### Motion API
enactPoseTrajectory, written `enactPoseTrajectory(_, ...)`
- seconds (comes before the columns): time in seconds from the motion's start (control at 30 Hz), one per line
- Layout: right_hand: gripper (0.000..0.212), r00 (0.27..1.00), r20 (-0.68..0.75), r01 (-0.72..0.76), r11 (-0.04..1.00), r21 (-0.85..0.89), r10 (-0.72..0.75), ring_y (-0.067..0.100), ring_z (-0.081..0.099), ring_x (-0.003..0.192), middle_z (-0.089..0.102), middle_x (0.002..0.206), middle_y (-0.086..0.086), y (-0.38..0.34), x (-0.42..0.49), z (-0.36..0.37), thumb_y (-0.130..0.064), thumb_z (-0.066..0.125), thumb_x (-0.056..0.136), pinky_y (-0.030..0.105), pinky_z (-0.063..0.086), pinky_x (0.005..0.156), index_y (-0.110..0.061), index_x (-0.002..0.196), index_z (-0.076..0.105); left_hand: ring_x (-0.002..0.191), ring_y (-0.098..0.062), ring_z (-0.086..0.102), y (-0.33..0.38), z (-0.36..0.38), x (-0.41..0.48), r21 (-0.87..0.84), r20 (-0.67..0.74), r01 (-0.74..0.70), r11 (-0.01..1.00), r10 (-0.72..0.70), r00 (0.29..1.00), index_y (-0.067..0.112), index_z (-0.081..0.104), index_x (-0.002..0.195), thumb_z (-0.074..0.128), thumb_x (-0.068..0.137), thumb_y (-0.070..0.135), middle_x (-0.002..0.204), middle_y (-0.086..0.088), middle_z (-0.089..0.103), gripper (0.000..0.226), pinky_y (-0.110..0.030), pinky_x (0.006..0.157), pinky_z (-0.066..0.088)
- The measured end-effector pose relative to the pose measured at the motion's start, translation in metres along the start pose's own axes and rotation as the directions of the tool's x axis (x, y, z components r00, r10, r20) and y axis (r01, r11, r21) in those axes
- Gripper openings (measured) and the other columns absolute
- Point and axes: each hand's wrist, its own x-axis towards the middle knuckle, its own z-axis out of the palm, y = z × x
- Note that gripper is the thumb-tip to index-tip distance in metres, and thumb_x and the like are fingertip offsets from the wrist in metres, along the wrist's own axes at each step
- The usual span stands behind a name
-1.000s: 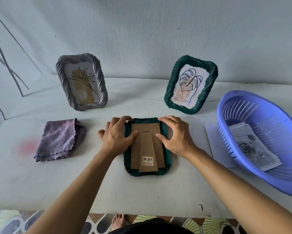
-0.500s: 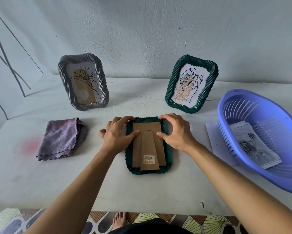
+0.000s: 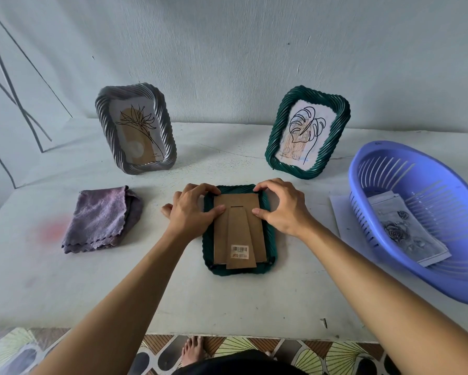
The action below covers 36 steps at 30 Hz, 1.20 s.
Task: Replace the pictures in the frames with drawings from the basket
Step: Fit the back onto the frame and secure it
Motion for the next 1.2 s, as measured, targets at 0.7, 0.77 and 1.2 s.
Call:
enactPoseTrajectory(0.7,0.028,0.991,-0.107,0.083,0.996,0.040,-0.079,0.015,0.054,0.121,0.061,0.122,-0.001,0.000,-0.026,0.011,-0.026,0.072,0.089,0.039,0.044,0.105,-0.017,0.115,0.066,0.117,-0.016,0.049,-0.012,0.008,-0.017,-0.028,-0.142,-0.120,0.992,0.114,0.983,0.045,0.062,0.115,0.065,0.087,0.058,0.113,0.014,0.050,0.031,-0.036,0.091,0.018)
enactPoseTrajectory(0.77,0.028,0.995,-0.091,0.053,0.996,0.068,-0.046,0.015,0.049,0.130,0.058,0.133,0.001,-0.002,-0.030,0.011,-0.026,0.065,0.095,0.036,0.040,0.111,-0.015,0.120,0.066,0.116,-0.014,0.051,-0.012,0.005,-0.021,-0.044,-0.139,-0.127,0.991,0.120,0.983,0.043,0.063,0.116,0.062,0.090,0.057,0.114,0.015,0.049,0.030,-0.036,0.094,0.020)
enactPoseTrajectory(1.2,0.013,0.969,-0.200,0.172,0.978,0.115,-0.147,0.006,0.057,0.112,0.062,0.112,-0.011,0.000,-0.102,0.001,-0.028,0.070,0.088,0.030,0.049,0.096,-0.019,0.097,0.073,0.099,-0.003,0.060,-0.042,-0.006,-0.121,-0.026,-0.237,-0.262,0.965,0.248,0.939,0.042,0.075,0.085,0.061,0.079,0.068,0.102,0.026,0.065,0.030,-0.046,0.083,0.041)
